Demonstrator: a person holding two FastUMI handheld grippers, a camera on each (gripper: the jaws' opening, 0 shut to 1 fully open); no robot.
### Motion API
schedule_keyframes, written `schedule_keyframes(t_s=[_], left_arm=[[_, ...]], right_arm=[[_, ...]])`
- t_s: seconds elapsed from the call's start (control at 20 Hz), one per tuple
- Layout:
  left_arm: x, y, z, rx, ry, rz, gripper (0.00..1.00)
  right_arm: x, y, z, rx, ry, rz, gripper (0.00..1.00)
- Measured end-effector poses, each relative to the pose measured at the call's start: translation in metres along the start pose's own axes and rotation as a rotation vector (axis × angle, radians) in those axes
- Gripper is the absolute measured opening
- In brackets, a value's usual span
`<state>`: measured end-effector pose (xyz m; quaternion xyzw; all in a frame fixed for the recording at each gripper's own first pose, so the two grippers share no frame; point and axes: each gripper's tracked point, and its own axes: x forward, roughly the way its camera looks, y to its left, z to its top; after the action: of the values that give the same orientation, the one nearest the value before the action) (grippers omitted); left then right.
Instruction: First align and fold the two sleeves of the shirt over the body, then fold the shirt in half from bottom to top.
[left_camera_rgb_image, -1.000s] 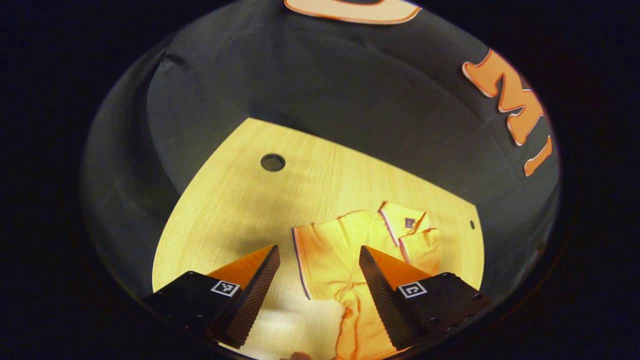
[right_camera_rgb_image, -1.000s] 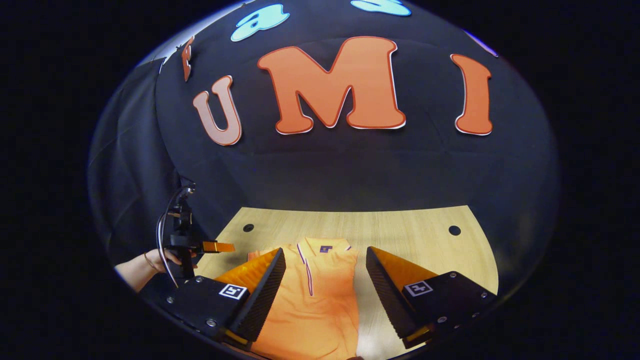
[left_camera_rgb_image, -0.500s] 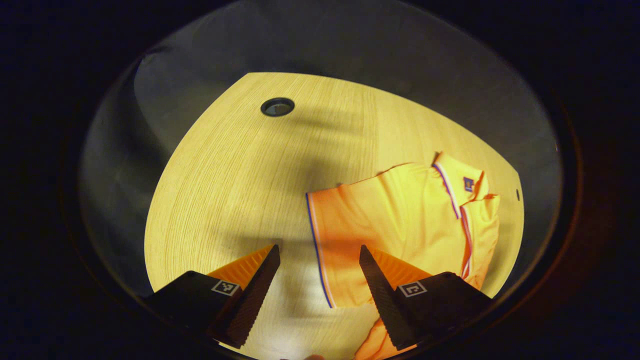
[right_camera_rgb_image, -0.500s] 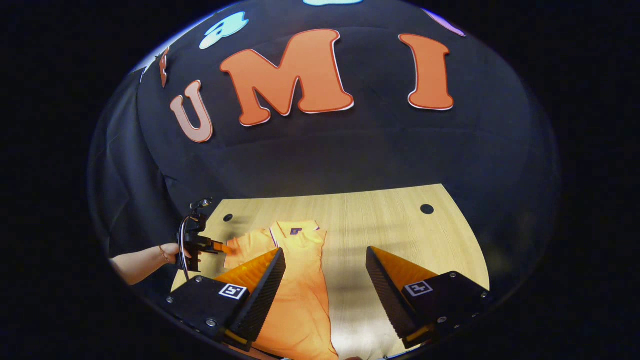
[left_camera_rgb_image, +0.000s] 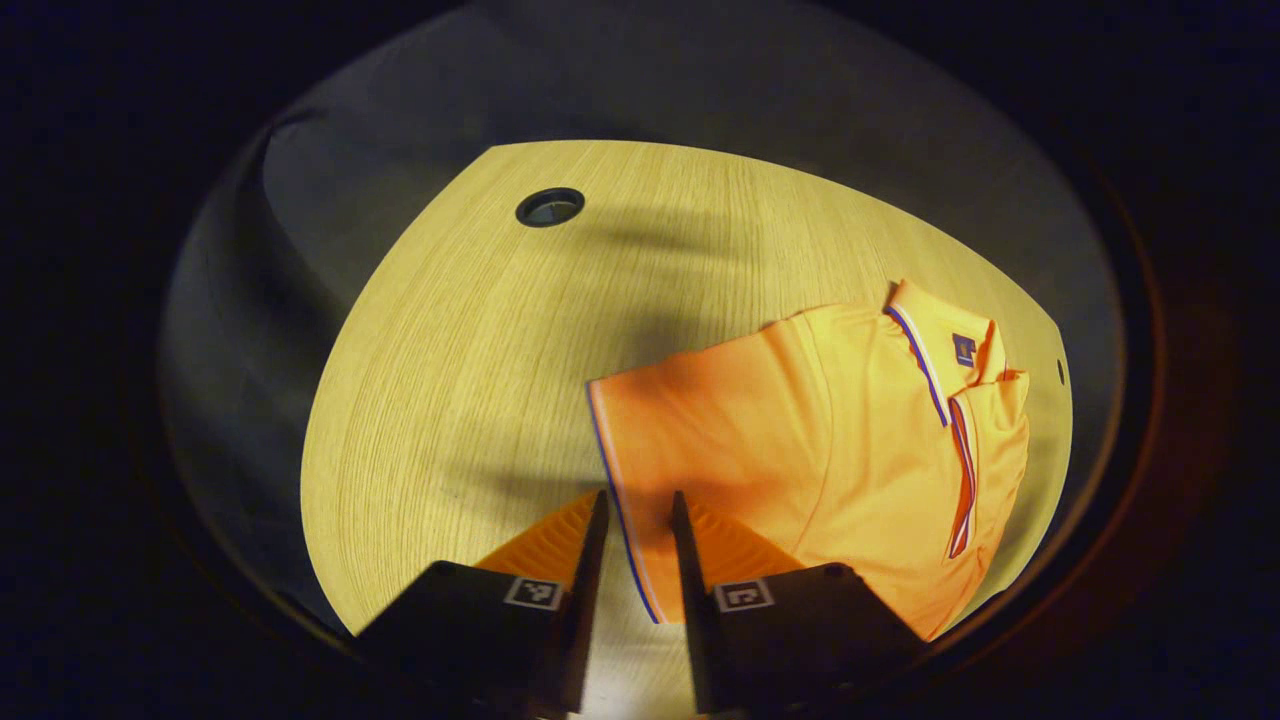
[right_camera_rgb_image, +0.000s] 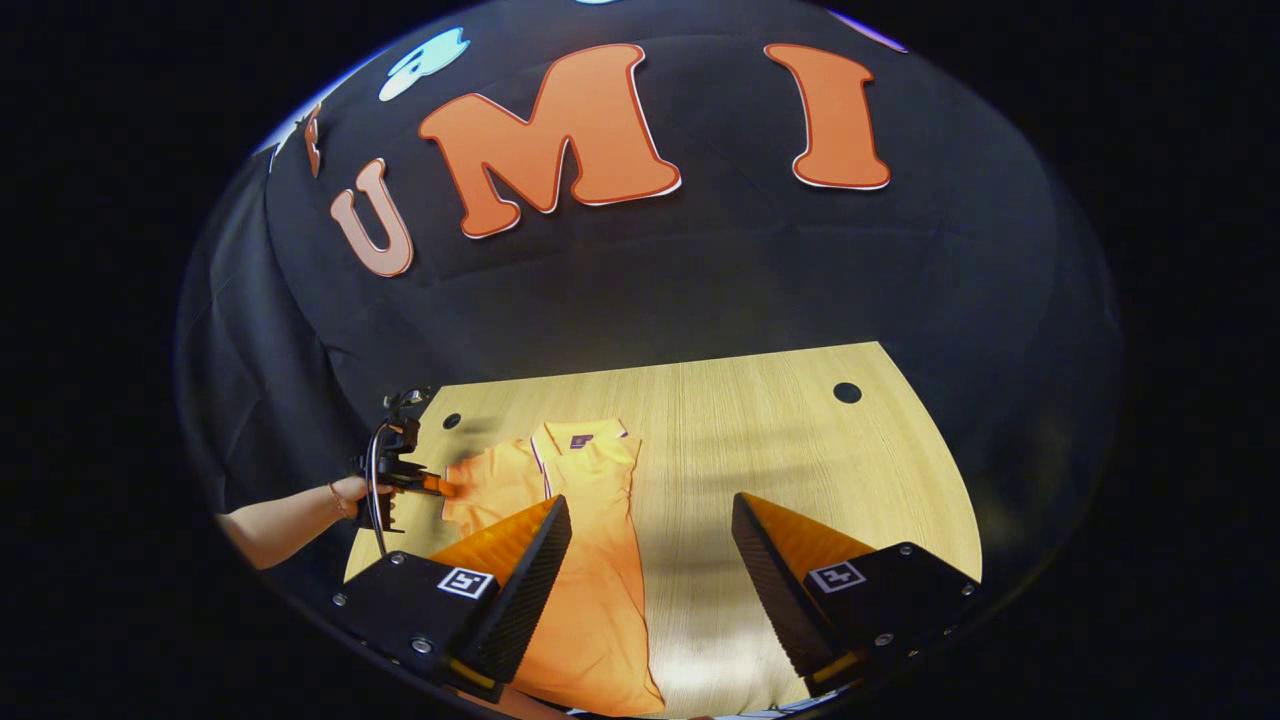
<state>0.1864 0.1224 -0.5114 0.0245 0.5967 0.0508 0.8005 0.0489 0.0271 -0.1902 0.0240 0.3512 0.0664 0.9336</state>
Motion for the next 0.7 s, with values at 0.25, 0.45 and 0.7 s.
schedule_keyframes(t_s=[0.25, 0.45, 0.7], left_arm=[[-0.004, 0.0, 0.0, 0.051, 0.01, 0.02, 0.02], [-0.024, 0.002, 0.009, 0.051, -0.028, 0.048, 0.02], [-0.05, -0.012, 0.02, 0.114, -0.081, 0.054, 0.02]], right_arm=[[-0.001, 0.004, 0.001, 0.0, -0.006, 0.005, 0.99], [-0.007, 0.003, 0.005, -0.004, -0.023, 0.003, 0.99], [-0.014, -0.003, 0.011, -0.015, -0.07, -0.015, 0.99]])
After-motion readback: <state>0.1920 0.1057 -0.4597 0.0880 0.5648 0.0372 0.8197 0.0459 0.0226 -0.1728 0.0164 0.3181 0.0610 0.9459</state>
